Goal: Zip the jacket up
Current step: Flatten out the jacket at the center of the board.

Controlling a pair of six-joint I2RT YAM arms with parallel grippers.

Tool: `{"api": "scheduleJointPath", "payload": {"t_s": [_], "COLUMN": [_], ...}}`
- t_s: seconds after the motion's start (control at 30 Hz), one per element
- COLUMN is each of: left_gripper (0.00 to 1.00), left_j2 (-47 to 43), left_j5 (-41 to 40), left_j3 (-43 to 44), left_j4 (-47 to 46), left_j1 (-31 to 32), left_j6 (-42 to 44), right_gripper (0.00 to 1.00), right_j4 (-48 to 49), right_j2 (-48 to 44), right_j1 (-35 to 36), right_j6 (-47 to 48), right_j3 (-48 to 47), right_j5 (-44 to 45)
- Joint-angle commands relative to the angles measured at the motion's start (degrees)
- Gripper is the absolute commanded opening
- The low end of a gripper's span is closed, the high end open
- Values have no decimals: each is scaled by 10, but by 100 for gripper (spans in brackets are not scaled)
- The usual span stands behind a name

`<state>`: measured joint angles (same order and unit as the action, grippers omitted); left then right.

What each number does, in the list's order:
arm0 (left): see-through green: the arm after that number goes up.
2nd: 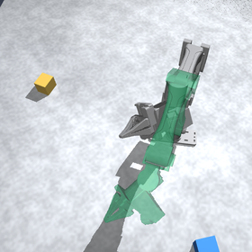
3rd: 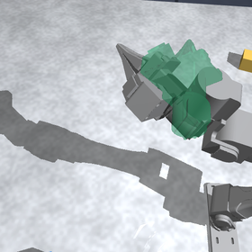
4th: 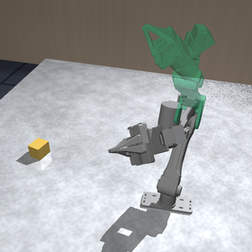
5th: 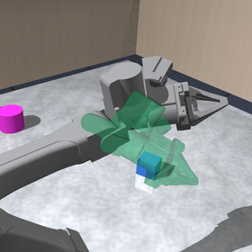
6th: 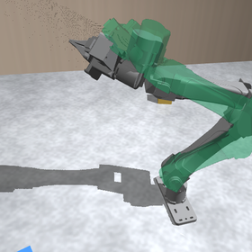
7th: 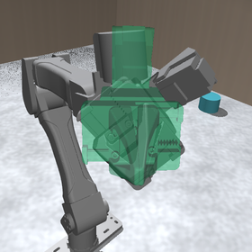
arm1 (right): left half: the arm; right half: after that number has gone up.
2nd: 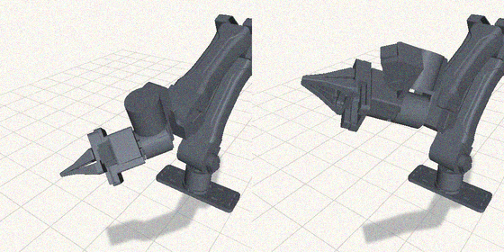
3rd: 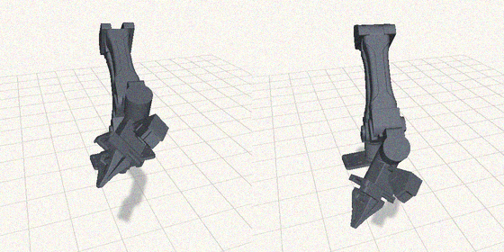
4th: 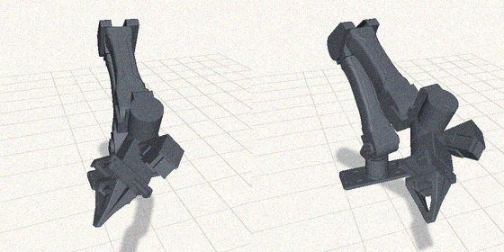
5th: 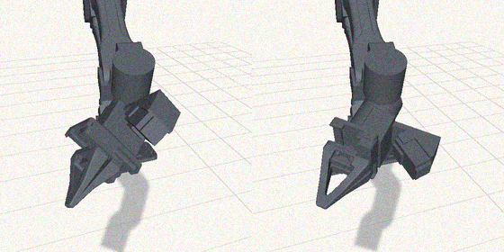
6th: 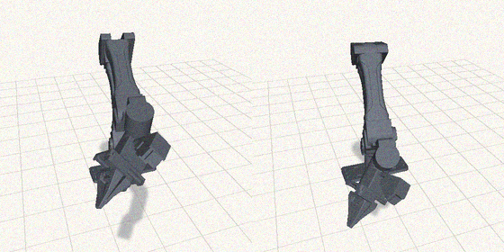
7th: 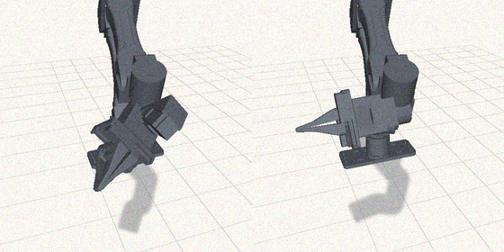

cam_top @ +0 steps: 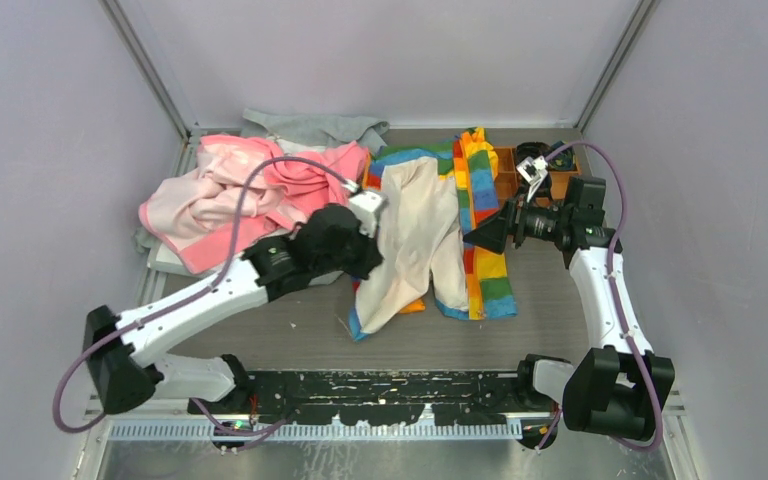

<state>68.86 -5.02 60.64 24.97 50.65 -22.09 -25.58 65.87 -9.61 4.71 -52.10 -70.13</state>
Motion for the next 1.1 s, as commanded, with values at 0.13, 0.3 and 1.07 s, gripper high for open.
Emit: {"api": "scheduleJointPath", "payload": {"t_s": [0.13,0.3,1.07], "left_gripper": [45,57,87], "left_j2": [198,145,63], "left_j5": [85,92,47], "left_j3": [151,138,-85], "left_j4": [96,56,-311], "left_j1": [157,166,-92], "left_j6": [-12,-14,-201], "right_gripper": [100,100,100], "right_j4": [4,7,32], "right_j2": [-8,-7,-1], "right_j1": [-19,-27,-27], "right_j6": [-1,-12,-29], "right_j3": [-32,-33,-20], "right_j5": [58,82,64]}}
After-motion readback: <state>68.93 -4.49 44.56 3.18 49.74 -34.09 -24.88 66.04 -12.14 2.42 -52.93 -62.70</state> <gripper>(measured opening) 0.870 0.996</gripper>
